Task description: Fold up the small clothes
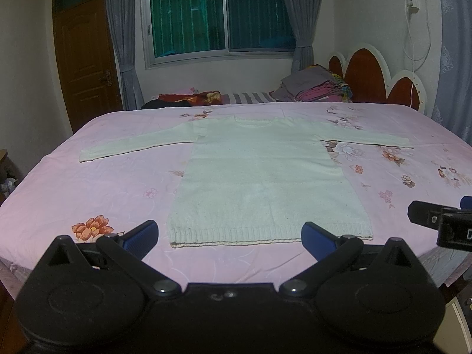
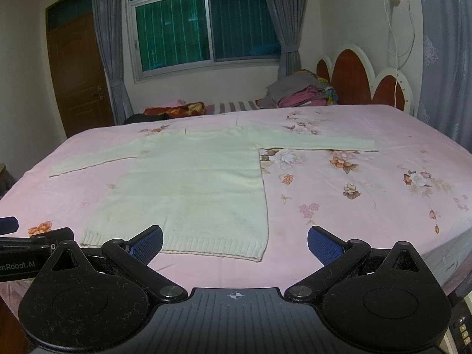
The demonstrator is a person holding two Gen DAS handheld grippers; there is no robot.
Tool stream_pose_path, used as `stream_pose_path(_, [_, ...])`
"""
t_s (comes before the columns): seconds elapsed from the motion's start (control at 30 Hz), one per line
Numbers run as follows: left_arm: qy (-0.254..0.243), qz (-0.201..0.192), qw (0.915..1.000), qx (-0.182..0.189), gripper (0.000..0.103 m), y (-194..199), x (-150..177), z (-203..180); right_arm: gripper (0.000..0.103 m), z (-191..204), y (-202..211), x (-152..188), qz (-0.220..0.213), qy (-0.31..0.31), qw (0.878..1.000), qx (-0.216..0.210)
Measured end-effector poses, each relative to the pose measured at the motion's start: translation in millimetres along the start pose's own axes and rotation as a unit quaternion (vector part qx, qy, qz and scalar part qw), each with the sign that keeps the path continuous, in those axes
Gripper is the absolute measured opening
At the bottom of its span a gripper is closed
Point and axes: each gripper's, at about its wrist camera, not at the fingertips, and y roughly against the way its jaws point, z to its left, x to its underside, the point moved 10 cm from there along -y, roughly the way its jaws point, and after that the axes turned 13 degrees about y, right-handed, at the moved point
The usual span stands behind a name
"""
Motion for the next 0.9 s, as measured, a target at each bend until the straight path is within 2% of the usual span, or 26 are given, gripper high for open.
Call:
stream_pose_path(0.57, [0.0,0.004,1.0,-0.007,0.103,-4,0,-3,0.103,1,-2,1,0.001,-0.001,1.0,-0.001])
stream_pose_path(0.9, [0.004,0.002,0.9999,-0.011,0.103,-18,-11,-1,0.103,5,-20,-8,0.0,0.002,1.0,0.001])
